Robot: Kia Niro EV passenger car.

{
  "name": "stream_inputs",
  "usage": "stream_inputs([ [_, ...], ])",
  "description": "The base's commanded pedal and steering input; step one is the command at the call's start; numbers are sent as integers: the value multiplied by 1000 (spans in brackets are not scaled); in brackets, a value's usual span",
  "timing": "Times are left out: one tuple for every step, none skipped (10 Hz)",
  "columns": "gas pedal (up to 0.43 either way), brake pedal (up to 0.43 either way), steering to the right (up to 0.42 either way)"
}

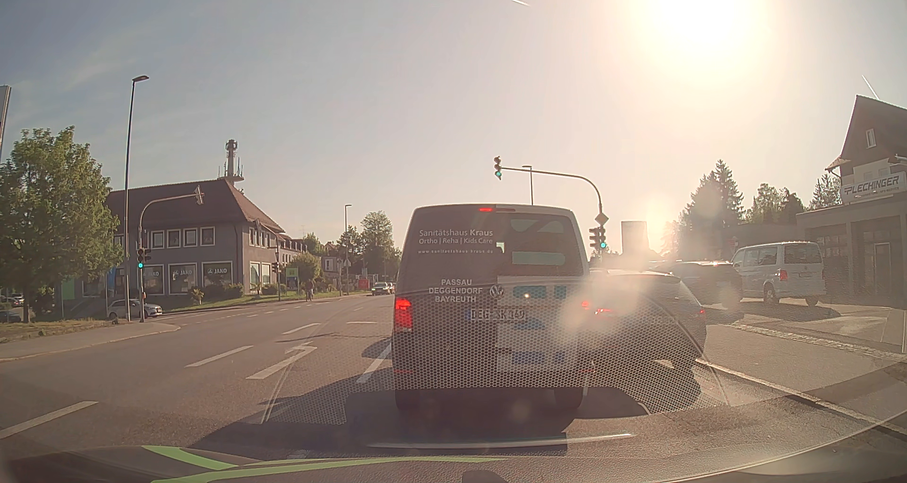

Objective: Follow the waypoints while adhering to traffic rules and regulations

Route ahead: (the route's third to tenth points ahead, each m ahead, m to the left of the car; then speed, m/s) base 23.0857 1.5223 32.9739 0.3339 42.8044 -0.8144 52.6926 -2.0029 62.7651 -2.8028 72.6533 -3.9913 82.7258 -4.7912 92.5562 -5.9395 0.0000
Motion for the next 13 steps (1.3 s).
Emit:
stream_inputs([
  [0,372,5],
  [0,372,5],
  [0,372,5],
  [0,372,5],
  [0,372,5],
  [0,372,5],
  [0,372,5],
  [0,372,5],
  [0,372,5],
  [0,372,5],
  [0,372,5],
  [0,372,5],
  [0,372,5],
])
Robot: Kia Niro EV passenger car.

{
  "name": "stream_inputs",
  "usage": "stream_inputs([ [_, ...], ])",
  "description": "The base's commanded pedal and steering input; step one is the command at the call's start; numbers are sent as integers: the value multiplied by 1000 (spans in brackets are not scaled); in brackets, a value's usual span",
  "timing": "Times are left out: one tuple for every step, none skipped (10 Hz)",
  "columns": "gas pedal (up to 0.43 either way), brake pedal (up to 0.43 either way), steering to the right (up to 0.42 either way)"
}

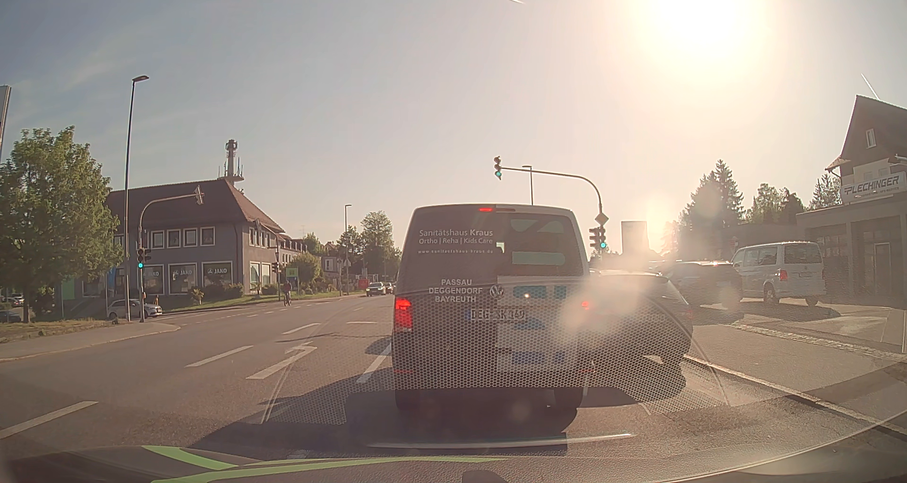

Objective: Follow the waypoints while adhering to traffic rules and regulations

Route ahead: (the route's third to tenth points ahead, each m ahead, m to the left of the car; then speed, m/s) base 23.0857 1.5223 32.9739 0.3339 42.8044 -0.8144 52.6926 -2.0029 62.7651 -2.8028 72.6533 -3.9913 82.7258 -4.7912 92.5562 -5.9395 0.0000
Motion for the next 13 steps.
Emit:
stream_inputs([
  [0,372,5],
  [0,372,5],
  [0,372,5],
  [0,372,5],
  [0,372,5],
  [0,372,5],
  [0,372,5],
  [0,372,5],
  [0,372,5],
  [0,372,5],
  [0,372,5],
  [0,372,5],
  [0,372,5],
])
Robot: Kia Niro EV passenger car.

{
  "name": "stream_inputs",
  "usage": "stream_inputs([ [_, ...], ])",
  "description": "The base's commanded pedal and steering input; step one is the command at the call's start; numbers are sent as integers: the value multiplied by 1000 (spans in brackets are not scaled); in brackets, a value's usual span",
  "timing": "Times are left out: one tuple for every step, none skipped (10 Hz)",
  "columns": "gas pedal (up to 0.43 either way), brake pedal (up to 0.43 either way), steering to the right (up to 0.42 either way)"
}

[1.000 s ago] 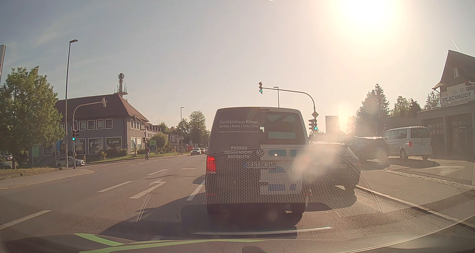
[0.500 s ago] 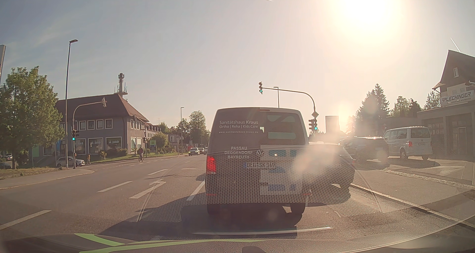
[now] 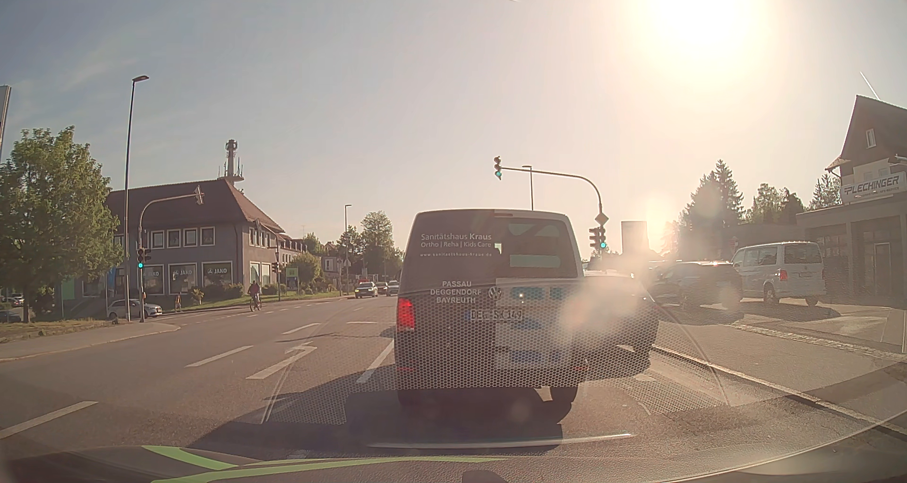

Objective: Follow the waypoints while adhering to traffic rules and regulations

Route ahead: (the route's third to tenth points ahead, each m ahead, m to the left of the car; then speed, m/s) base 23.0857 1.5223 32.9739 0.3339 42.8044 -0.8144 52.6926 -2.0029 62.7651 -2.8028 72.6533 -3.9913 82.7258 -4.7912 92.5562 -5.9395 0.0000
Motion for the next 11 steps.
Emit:
stream_inputs([
  [0,372,5],
  [0,360,5],
  [0,305,5],
  [0,140,5],
  [0,6,5],
  [0,0,5],
  [0,0,5],
  [0,0,5],
  [0,0,5],
  [0,0,5],
  [0,0,5],
])
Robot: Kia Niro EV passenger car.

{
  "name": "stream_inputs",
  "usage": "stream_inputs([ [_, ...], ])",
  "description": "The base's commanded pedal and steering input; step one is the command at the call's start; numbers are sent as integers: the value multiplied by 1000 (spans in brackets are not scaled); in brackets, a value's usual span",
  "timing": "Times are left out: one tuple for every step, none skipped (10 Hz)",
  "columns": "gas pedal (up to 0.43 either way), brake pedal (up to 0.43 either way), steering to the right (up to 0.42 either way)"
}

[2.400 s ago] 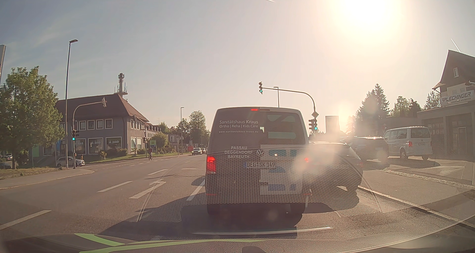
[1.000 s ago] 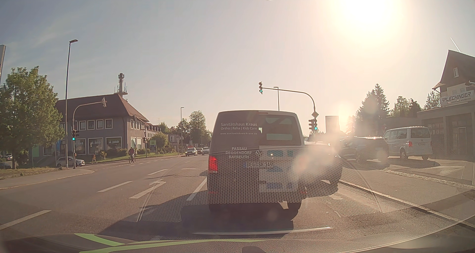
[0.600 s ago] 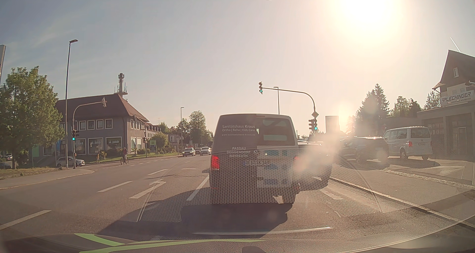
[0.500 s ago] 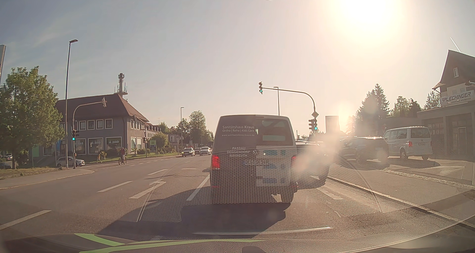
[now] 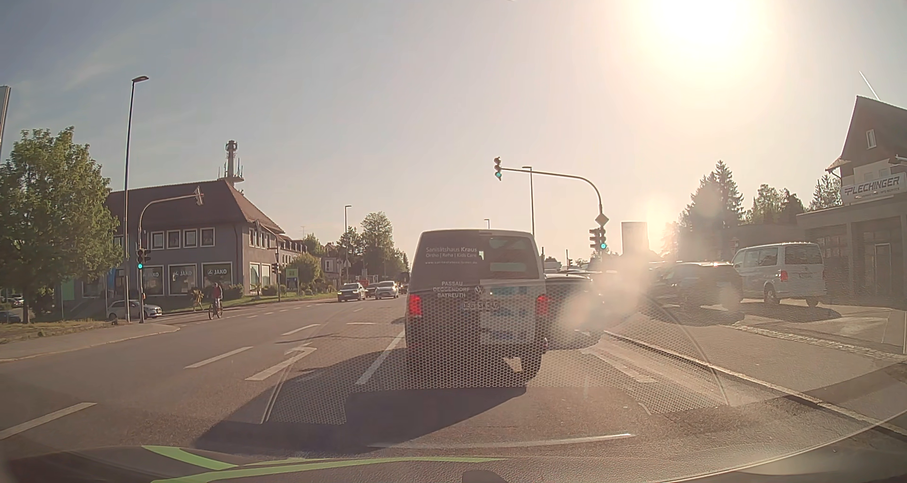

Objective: Follow the waypoints while adhering to traffic rules and regulations

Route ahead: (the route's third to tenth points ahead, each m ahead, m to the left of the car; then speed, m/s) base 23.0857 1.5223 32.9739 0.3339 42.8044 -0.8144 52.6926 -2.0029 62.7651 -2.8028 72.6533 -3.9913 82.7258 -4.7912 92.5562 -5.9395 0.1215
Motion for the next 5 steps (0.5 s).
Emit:
stream_inputs([
  [0,0,5],
  [0,0,5],
  [0,0,5],
  [0,0,5],
  [8,0,5],
])
